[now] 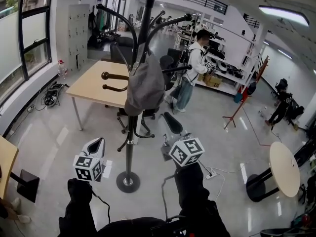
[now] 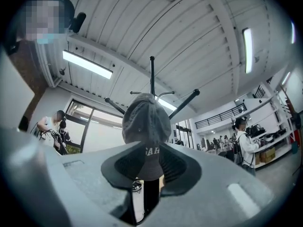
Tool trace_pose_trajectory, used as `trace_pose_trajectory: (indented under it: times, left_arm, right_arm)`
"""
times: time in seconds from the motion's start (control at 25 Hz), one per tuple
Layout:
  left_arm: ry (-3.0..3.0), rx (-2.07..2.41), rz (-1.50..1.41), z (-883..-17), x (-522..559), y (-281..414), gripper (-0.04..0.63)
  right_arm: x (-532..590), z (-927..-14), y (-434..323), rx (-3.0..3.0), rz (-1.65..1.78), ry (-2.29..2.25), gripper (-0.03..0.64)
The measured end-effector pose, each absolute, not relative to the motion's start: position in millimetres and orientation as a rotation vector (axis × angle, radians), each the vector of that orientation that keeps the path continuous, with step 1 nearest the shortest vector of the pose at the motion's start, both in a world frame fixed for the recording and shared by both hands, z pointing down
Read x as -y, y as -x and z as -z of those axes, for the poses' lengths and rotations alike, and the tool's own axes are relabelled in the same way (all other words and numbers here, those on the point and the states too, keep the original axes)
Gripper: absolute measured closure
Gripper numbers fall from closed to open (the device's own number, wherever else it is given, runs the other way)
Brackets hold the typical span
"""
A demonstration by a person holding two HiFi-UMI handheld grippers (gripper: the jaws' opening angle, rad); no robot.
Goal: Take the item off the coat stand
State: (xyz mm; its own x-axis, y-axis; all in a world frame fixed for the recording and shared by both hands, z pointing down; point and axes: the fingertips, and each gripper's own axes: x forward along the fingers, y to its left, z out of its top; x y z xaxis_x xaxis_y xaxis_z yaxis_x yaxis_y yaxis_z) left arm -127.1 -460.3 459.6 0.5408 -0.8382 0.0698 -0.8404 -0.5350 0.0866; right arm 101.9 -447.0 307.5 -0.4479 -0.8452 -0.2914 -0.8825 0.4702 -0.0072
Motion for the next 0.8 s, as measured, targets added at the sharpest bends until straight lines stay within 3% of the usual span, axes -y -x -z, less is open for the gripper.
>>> trace_pose_trajectory:
  times: [0.24, 0.56, 0.8]
  left_arm:
    - [-2.654, 1.449, -0.034, -463.6, 463.2, 128.1, 0.594]
    - [-2.640, 1.464, -0.032, -466.0, 464.6, 138.8, 0.594]
    - [-2.629, 1.487, -0.026, -463.9, 466.5, 147.4, 0.594]
  right_arm:
    - [454.4, -291.3, -94.0, -2.494, -0.185, 1.405, 0.466]
    - [470.1, -281.4, -82.9, -2.488, -0.190, 1.434, 0.277]
    - [475.3, -275.2, -73.8, -2.505, -0.193, 1.407, 0.238]
